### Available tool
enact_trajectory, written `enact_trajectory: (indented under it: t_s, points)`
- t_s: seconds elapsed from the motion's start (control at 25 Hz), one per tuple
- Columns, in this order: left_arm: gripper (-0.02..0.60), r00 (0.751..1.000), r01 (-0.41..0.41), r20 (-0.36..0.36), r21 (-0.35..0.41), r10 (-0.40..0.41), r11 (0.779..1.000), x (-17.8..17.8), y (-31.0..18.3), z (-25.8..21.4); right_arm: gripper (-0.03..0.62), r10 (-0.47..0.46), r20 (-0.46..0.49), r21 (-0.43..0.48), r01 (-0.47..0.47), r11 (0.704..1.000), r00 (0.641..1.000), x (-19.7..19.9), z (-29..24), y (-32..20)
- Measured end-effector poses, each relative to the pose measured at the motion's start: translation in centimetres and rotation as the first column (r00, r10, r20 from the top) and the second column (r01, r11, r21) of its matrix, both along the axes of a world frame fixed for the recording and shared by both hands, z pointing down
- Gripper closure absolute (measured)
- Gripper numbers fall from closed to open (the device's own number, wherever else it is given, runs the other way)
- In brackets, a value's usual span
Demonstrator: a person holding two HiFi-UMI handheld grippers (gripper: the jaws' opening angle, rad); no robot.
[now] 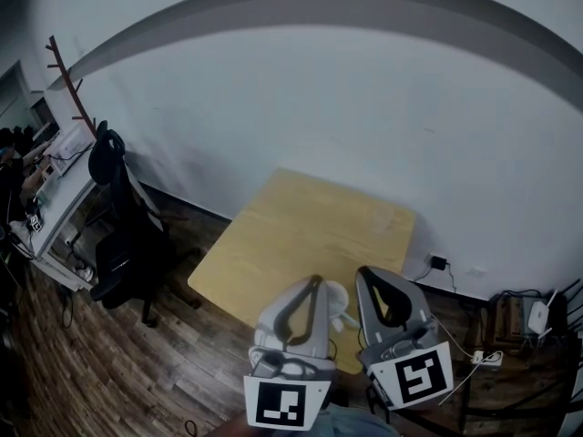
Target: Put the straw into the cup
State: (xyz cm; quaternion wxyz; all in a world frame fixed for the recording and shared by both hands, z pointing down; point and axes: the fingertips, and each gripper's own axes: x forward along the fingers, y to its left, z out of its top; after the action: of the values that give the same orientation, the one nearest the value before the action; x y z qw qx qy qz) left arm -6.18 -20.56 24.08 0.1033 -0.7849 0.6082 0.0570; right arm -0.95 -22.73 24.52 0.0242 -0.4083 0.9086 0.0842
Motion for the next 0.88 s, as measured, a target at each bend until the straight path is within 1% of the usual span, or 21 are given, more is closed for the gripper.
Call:
enact_trajectory:
  t_s: [0.44, 0.88]
  points:
    - [0.565, 1.0, 0.015, -0.019, 0.018, -0.015, 1.0, -0.9, -1.2, -0.7, 0.588, 0.005, 0.01, 0.001, -0.005, 1.0, 1.0, 0.0, -0.1, -0.6]
    - [0.565, 1.0, 0.018, -0.008, 0.013, -0.018, 1.0, -0.6, -1.8, -0.4, 0.588, -0.004, 0.018, -0.009, 0.004, 1.0, 1.0, 0.2, 0.3, -1.1]
